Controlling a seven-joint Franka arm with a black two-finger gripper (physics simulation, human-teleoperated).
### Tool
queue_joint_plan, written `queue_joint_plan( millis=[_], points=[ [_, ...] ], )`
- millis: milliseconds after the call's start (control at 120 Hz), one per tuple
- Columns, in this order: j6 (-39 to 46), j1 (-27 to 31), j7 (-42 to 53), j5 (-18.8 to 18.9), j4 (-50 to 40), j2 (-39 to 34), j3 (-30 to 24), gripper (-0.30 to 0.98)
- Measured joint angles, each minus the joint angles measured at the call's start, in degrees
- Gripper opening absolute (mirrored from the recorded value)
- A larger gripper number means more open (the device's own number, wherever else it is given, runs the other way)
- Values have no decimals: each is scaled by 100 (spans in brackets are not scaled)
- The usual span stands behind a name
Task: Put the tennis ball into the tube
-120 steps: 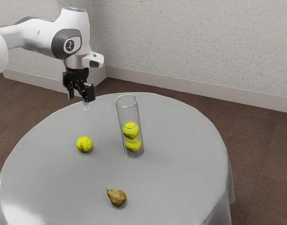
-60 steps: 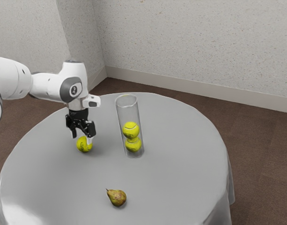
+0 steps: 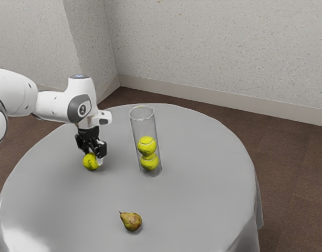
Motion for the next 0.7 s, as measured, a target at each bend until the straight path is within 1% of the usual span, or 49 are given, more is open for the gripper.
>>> queue_joint_plan(
  millis=[167, 325, 458, 542, 700],
  points=[
    [-26, 33, -20, 16, -170, -268, -63, 35],
    [-268, 7, -77, 41, -138, -1053, -403, 29],
    [-372, -40, -127, -39, -18, -1726, -651, 26],
    [-408, -50, -165, -50, 274, -1862, -829, 25],
    [-441, -115, -254, -41, 795, -1900, -1206, 24]
  ],
)
